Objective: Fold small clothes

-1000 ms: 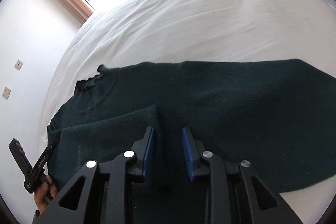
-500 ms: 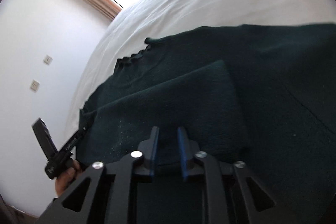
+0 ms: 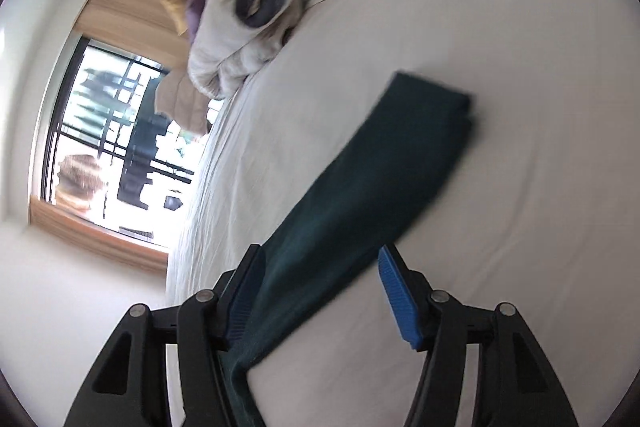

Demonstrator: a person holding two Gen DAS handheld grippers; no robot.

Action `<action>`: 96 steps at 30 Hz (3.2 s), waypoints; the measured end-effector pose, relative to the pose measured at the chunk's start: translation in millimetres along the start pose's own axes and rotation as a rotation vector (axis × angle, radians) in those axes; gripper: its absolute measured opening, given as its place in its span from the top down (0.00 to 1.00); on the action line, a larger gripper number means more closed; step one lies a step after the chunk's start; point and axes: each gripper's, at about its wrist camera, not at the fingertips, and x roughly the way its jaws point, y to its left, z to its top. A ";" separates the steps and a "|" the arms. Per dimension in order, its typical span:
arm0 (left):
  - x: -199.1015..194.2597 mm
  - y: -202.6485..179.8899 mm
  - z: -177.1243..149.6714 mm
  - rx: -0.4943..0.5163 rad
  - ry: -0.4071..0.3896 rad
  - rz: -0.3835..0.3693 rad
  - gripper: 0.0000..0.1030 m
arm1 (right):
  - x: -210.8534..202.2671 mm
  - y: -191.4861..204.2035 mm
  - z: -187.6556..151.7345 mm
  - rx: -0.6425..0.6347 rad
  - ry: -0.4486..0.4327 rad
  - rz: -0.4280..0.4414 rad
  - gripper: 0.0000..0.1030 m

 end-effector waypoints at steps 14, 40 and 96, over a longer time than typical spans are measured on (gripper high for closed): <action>4.8 -5.6 1.4 0.041 -0.001 0.045 0.79 | 41.7 -12.1 37.7 0.102 -0.030 -0.004 0.55; 17.6 -154.2 -24.6 0.018 0.198 -0.383 0.79 | 70.0 279.0 -204.6 -0.844 0.123 0.048 0.88; -19.3 -115.9 17.9 -0.227 0.316 -0.525 0.92 | 101.7 119.7 -239.5 0.049 0.410 0.408 0.28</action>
